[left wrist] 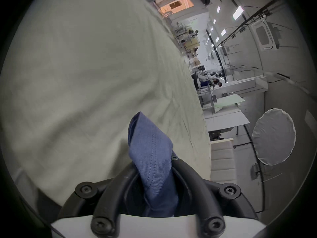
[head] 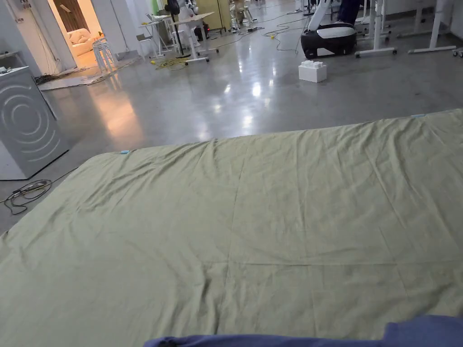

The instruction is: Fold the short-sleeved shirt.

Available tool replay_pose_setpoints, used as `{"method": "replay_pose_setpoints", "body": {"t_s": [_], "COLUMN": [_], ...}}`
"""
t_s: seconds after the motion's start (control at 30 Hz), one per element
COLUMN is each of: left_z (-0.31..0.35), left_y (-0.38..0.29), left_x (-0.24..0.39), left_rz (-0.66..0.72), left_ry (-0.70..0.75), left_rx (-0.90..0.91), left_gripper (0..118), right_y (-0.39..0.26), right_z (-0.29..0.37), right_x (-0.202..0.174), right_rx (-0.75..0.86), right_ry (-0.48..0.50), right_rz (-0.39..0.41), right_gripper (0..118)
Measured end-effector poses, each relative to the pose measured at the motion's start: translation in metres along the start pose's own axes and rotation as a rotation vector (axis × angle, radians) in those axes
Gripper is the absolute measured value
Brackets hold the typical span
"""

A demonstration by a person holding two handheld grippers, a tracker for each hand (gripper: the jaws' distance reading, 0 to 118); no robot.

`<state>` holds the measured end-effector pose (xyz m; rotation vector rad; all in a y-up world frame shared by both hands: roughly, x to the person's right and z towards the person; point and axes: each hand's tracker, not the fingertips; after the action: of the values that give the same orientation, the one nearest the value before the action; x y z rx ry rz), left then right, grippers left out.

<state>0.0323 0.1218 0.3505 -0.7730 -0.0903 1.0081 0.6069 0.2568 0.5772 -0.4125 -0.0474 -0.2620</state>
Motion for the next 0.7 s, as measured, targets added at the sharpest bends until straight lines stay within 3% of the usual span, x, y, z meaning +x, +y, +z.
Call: {"method": "replay_pose_setpoints", "body": {"t_s": [0.1, 0.23, 0.4, 0.6, 0.7], "left_z": [0.026, 0.037, -0.002, -0.101, -0.129], "left_y": [0.025, 0.011, -0.081, -0.189, -0.211], "left_x": [0.015, 0.064, 0.136, 0.158, 0.155], "left_rz": [-0.13, -0.28, -0.462, -0.623, -0.654], "left_ry": [0.079, 0.013, -0.066, 0.048, 0.115], "left_rx": [0.068, 0.055, -0.043, -0.242, -0.274], "left_gripper": [15, 15, 15, 16, 35], "right_y": [-0.003, -0.007, -0.011, -0.02, -0.026], "right_z": [-0.001, -0.003, -0.001, 0.017, 0.029], "right_x": [0.004, 0.004, 0.001, 0.004, 0.013], "right_rx": [-0.001, 0.004, 0.008, 0.008, 0.01], "right_ry": [-0.007, -0.002, 0.014, -0.048, -0.085], "right_rz": [-0.03, -0.06, -0.067, -0.012, -0.024], "right_gripper": [0, 0, 0, 0, 0]}}
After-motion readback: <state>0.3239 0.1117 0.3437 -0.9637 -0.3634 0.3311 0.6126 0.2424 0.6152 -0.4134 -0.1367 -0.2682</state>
